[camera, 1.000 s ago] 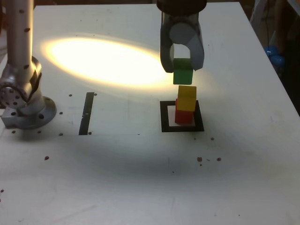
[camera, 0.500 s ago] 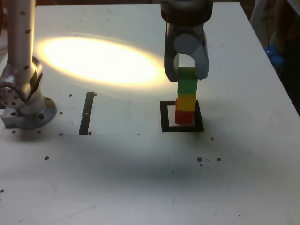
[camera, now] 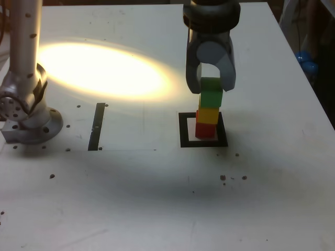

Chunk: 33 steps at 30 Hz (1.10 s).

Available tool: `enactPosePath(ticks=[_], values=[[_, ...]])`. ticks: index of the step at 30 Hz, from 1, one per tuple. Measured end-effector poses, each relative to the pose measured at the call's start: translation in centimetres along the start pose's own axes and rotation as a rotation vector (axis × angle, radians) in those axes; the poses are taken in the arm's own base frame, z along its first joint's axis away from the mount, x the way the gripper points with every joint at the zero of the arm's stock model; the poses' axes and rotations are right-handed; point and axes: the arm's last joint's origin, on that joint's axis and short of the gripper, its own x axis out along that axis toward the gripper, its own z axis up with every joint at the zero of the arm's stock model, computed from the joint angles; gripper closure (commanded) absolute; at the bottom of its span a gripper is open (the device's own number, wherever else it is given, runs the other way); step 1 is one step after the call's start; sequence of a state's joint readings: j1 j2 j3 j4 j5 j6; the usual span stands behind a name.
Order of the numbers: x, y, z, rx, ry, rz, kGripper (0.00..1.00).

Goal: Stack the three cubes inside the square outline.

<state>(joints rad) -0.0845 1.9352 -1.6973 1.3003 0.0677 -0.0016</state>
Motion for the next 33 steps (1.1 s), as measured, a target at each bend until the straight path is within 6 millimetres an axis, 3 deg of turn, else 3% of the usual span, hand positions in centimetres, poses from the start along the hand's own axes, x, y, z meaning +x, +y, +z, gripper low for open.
enactPosePath(ticks=[3,9,13,18,23,33], values=[[0.0,0.0,0.0,0.001,0.004,0.007,0.01],[0.1,0.2,-0.2,-0.003,0.011,0.017,0.01],[-1.1,0.5,-1.0,-0.01,-0.02,0.041,0.01],[-3.8,0.9,-4.2,-0.029,-0.051,0.074,0.01],[-4.4,1.5,-7.2,-0.048,-0.028,0.078,0.01],[-2.4,1.7,-13.4,-0.047,0.09,0.072,0.01]])
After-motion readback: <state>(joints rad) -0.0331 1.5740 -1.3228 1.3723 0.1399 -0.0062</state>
